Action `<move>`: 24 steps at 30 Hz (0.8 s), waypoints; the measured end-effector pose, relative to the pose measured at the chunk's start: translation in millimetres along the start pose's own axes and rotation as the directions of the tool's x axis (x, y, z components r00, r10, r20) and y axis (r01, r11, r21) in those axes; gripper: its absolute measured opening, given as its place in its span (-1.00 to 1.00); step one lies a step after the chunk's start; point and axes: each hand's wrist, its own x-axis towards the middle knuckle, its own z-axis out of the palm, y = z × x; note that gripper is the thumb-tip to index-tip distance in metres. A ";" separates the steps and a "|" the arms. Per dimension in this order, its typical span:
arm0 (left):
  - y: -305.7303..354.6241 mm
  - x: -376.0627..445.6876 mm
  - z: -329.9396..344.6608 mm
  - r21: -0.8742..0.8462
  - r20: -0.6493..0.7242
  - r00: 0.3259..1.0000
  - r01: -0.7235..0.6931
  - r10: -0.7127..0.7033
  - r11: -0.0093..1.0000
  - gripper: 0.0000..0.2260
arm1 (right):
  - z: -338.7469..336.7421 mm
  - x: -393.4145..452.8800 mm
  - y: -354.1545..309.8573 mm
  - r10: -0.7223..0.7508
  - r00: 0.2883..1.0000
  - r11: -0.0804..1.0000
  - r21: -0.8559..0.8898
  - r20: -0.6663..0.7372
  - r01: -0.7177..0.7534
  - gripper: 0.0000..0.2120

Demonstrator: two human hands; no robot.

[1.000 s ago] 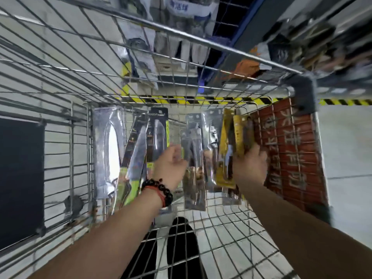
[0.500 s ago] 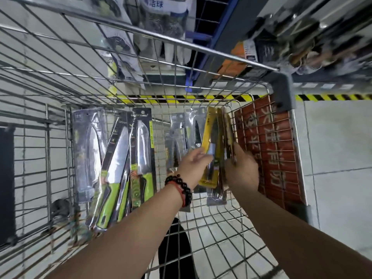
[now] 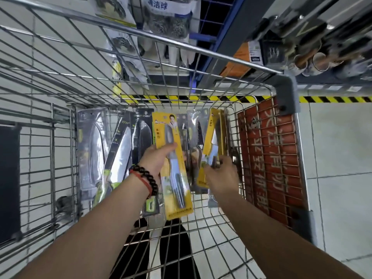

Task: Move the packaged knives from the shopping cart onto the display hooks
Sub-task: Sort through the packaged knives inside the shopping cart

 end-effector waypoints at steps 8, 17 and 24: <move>-5.6 8.5 -14.3 -0.073 0.044 0.998 -0.029 0.033 0.997 -0.22 | 25.4 -1.6 -14.1 0.040 0.998 0.968 -0.247 -0.039 -0.049 -0.28; -4.4 -10.9 9.2 -0.088 0.146 0.989 -0.001 0.014 0.996 -0.38 | 17.2 -39.8 -13.9 -0.252 0.963 0.946 0.233 0.099 0.223 -0.48; -12.9 -10.0 3.9 -0.032 0.058 0.985 -0.159 0.160 0.987 -0.56 | 19.3 -59.6 -13.4 -0.638 0.714 0.745 -0.004 0.289 0.667 -0.73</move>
